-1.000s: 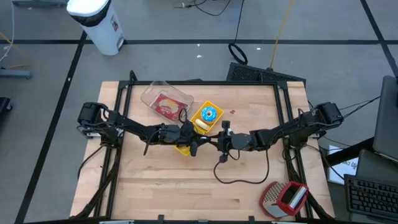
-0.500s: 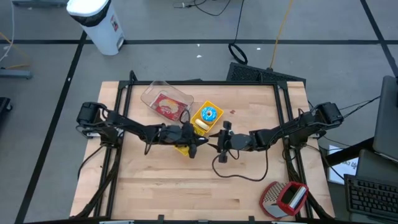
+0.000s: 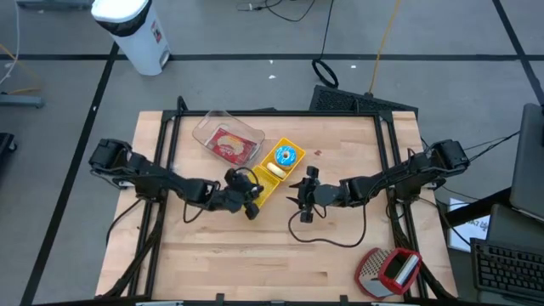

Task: Pick & Place Food Item
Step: Put the brown food coloring bottle into the bottom yellow bin

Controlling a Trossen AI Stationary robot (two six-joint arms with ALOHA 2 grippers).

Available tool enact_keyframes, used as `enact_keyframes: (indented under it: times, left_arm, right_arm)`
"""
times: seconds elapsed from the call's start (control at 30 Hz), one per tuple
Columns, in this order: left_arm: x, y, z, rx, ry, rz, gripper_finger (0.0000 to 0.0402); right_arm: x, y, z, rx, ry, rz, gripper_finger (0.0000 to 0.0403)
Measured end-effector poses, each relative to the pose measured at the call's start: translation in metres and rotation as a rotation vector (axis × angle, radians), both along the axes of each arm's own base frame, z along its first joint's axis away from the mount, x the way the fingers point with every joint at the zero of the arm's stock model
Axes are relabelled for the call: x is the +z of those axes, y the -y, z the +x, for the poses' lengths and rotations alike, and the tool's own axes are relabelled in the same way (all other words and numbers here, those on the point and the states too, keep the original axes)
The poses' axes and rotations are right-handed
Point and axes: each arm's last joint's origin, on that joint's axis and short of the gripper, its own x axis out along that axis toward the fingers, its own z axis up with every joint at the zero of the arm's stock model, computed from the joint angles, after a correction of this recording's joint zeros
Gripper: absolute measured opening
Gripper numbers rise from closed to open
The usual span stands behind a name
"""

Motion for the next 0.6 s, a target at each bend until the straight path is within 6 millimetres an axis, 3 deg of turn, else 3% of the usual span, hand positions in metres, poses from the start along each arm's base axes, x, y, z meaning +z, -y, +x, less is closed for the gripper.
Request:
enact_keyframes:
  times: [0.33, 0.6]
  left_arm:
    - [-0.031, -0.010, -0.012, 0.092, -0.019, -0.033, 0.0077]
    - [-0.034, -0.013, -0.012, 0.102, -0.019, -0.037, 0.0107]
  right_arm:
    - [0.009, 0.003, -0.003, -0.004, 0.021, -0.010, 0.0156]
    - [0.024, 0.007, -0.014, -0.005, 0.027, -0.021, 0.0160]
